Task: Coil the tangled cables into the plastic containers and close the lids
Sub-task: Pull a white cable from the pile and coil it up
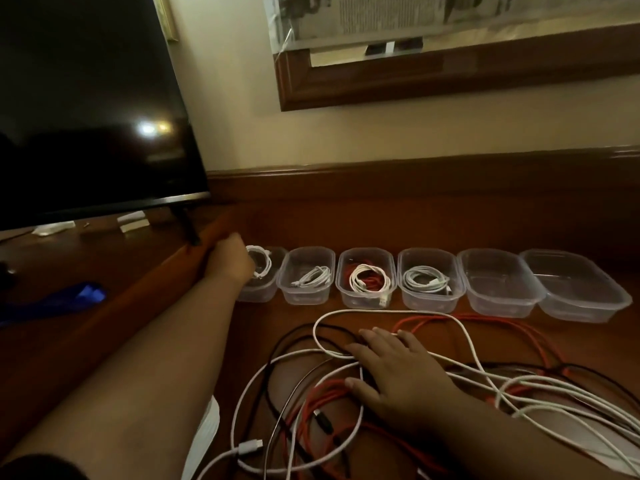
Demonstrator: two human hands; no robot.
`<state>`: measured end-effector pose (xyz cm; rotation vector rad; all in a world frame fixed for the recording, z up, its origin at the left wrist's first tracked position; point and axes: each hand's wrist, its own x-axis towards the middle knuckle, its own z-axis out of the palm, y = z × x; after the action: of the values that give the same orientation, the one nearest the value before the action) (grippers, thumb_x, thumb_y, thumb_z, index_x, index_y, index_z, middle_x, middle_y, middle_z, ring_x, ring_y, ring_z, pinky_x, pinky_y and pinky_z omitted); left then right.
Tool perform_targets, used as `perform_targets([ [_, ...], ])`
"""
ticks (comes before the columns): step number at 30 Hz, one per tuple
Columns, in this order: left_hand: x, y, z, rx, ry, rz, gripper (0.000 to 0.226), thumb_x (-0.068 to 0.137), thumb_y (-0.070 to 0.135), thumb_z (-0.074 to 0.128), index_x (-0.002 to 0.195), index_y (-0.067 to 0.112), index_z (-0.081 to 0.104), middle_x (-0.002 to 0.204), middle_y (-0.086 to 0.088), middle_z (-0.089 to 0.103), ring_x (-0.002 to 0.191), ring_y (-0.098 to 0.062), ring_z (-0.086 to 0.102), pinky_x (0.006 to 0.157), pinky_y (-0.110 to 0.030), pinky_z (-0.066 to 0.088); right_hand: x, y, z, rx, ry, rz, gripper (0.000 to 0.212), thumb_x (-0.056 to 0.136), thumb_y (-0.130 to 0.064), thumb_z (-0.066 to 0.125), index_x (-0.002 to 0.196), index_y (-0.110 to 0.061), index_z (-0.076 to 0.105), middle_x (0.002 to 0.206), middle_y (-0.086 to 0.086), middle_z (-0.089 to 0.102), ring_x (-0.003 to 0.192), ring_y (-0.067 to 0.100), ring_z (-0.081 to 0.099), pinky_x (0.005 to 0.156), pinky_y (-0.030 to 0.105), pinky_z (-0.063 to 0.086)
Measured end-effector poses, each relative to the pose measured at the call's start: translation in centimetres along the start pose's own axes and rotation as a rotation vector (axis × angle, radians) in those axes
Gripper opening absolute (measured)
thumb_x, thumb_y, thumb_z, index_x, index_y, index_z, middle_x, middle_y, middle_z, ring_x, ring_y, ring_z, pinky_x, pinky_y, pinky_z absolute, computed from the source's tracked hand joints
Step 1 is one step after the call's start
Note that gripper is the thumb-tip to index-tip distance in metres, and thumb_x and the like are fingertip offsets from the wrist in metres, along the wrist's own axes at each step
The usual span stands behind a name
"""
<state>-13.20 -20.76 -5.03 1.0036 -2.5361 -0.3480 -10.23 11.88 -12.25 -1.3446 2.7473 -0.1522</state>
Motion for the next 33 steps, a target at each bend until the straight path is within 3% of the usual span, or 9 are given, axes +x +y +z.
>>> perform_targets([
  [9,2.1,0.5,2.9,0.17,-0.112,-0.01,0.018,0.094,0.008,0.06,0.11,0.001,0.065,0.109,-0.019,0.067,0.096,-0.034,0.066,0.066,-0.035,0.047,0.3,0.3,0.1,0.016,0.003,-0.007,0.067,0.095,-0.069,0.022,0.154,-0.038,0.017,0.165,-0.005,0.01,0.151,0.012,0.002,0.122,0.043,-0.002],
  [15,1.2,1.2,1.8,0.272,-0.161,0.075,0.019,0.098,0.02,0.054,0.104,0.004,0.064,0.081,-0.008,0.058,0.071,-0.024,0.059,0.058,-0.033,0.046,0.2,0.3,0.1,0.018,0.015,-0.007,0.067,0.094,-0.069,0.022,0.153,-0.037,0.021,0.165,-0.004,0.014,0.151,0.014,0.006,0.121,0.043,-0.001],
  [20,-1.6,2.7,-1.5,0.321,-0.166,0.255,0.027,0.097,0.037,0.051,0.108,0.018,0.067,0.102,-0.006,0.066,0.087,-0.025,0.062,0.068,-0.034,0.049,0.1,0.0,-0.3,0.017,-0.005,0.005,0.064,0.097,-0.065,0.025,0.154,-0.036,0.023,0.165,-0.003,0.015,0.151,0.015,0.008,0.121,0.043,0.001],
  [24,-7.7,4.7,-4.3,0.258,-0.083,0.422,0.022,0.097,0.043,0.051,0.098,0.025,0.065,0.092,0.0,0.065,0.082,-0.021,0.062,0.069,-0.033,0.052,-0.3,-0.3,-1.7,0.017,-0.128,0.016,0.064,0.099,-0.064,0.025,0.156,-0.035,0.017,0.166,-0.001,0.01,0.152,0.016,0.003,0.121,0.044,-0.003],
  [26,-11.5,5.2,-5.2,0.209,-0.185,0.529,0.022,0.097,0.042,0.052,0.093,0.025,0.066,0.084,0.003,0.064,0.074,-0.014,0.061,0.064,-0.031,0.051,-0.8,-0.7,-2.9,-0.014,-0.159,0.02,0.063,0.1,-0.06,0.026,0.156,-0.032,0.015,0.166,0.001,0.01,0.152,0.019,0.003,0.122,0.047,-0.004],
  [28,-15.1,5.4,-5.6,0.253,-0.379,0.619,0.027,0.096,0.045,0.052,0.089,0.023,0.066,0.082,0.003,0.064,0.073,-0.012,0.06,0.064,-0.031,0.05,-1.3,-1.4,-4.0,-0.013,-0.081,0.036,0.06,0.102,-0.054,0.03,0.155,-0.027,0.023,0.163,0.004,0.021,0.15,0.023,0.015,0.122,0.048,0.007],
  [31,-20.0,4.6,-5.4,0.513,-0.561,0.638,0.04,0.091,0.058,0.052,0.1,0.022,0.067,0.098,0.0,0.066,0.088,-0.018,0.063,0.068,-0.031,0.048,-3.7,-2.8,-5.7,-0.058,0.102,0.044,0.041,0.102,-0.044,0.041,0.132,-0.018,0.053,0.133,0.007,0.054,0.124,0.026,0.048,0.099,0.039,0.039],
  [33,-22.0,4.0,-4.9,0.591,-0.55,0.612,0.043,0.09,0.057,0.055,0.112,0.022,0.065,0.116,-0.003,0.065,0.104,-0.024,0.064,0.075,-0.033,0.046,-6.1,-3.6,-6.4,-0.106,0.154,0.055,0.035,0.102,-0.044,0.041,0.112,-0.017,0.06,0.111,0.005,0.063,0.103,0.026,0.058,0.079,0.034,0.041],
])
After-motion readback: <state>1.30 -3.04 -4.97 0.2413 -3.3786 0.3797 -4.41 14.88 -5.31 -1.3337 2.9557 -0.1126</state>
